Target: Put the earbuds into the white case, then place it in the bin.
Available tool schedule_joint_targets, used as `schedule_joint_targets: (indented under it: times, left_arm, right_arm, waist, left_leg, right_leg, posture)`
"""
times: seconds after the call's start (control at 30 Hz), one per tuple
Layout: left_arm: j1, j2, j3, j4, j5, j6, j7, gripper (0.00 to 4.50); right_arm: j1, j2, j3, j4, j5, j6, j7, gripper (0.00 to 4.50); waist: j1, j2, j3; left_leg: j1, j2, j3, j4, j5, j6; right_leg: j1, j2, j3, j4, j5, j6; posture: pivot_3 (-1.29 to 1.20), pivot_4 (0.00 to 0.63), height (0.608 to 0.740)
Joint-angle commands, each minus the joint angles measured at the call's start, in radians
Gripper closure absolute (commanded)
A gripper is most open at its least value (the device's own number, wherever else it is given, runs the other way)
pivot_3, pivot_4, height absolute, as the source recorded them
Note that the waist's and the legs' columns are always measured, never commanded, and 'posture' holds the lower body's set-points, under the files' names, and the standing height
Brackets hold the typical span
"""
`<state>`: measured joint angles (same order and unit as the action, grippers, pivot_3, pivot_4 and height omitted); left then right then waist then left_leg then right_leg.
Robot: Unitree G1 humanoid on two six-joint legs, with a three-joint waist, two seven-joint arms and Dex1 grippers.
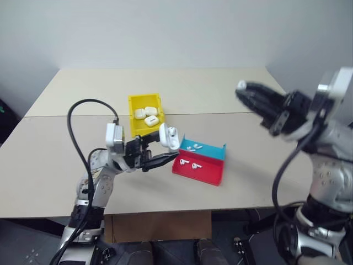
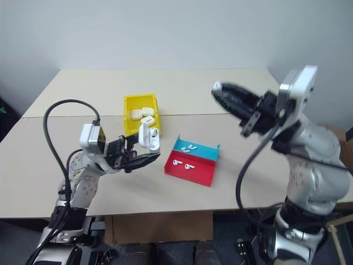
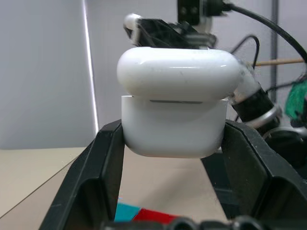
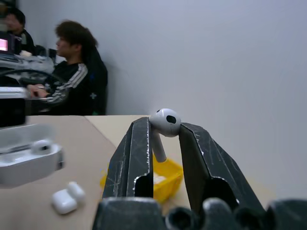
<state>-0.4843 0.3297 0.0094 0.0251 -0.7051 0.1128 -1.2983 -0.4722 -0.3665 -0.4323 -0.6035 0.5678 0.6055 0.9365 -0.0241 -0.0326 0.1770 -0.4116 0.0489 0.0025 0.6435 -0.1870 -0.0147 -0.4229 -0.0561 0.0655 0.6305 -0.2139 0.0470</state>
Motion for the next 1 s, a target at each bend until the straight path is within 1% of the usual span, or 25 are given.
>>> schedule_joint_targets:
  times: [0.03,0.17,0.37,0.63,1.0]
  left_arm:
    - [-0.073,-0.059,-0.038,0.049,0.025,-0.004,0.006,1.74]
    - [-0.106,-0.115,-0.063,0.089,0.050,-0.023,-0.014,1.74]
    - [-0.120,-0.129,-0.062,0.103,0.058,-0.017,-0.020,1.74]
    - [-0.107,-0.130,-0.050,0.090,0.054,-0.027,-0.028,1.74]
    - [-0.087,-0.127,-0.040,0.072,0.058,-0.042,-0.027,1.74]
  right_arm:
    - [0.075,0.050,0.042,-0.115,0.043,-0.147,-0.041,3.83]
    - [0.140,0.080,0.124,-0.120,0.039,-0.239,-0.066,3.83]
    - [0.162,0.049,0.210,-0.065,0.039,-0.313,-0.068,3.83]
    - [0.154,-0.038,0.295,0.017,0.076,-0.306,-0.014,3.83]
    - [0.147,-0.097,0.355,0.049,0.078,-0.295,-0.026,3.83]
  waist:
    - [0.000,0.000,0.000]
    - [-0.009,0.000,0.000]
    - [-0.018,0.000,0.000]
    - [-0.018,0.000,0.000]
    - [-0.017,0.000,0.000]
  left_leg:
    - [0.001,0.000,0.000,0.000,0.000,0.000]
    - [0.002,0.000,0.000,0.000,0.000,0.000]
    - [0.001,0.000,-0.001,0.000,0.000,0.000]
    - [0.001,0.000,-0.001,0.000,0.000,0.000]
    - [0.001,0.000,-0.001,0.000,0.000,0.000]
  right_leg:
    - [0.001,0.000,0.000,0.000,0.000,0.000]
    - [0.002,0.000,0.001,-0.001,0.000,0.000]
    - [0.001,0.000,0.001,-0.001,0.000,0.000]
    - [0.001,0.000,0.001,-0.001,0.000,0.000]
    - [0.001,0.000,0.001,-0.001,0.000,0.000]
  posture:
    - [0.00,0.150,0.740]
    - [0.00,0.150,0.740]
    - [0.00,0.150,0.740]
    - [0.00,0.150,0.740]
    - [0.00,0.150,0.740]
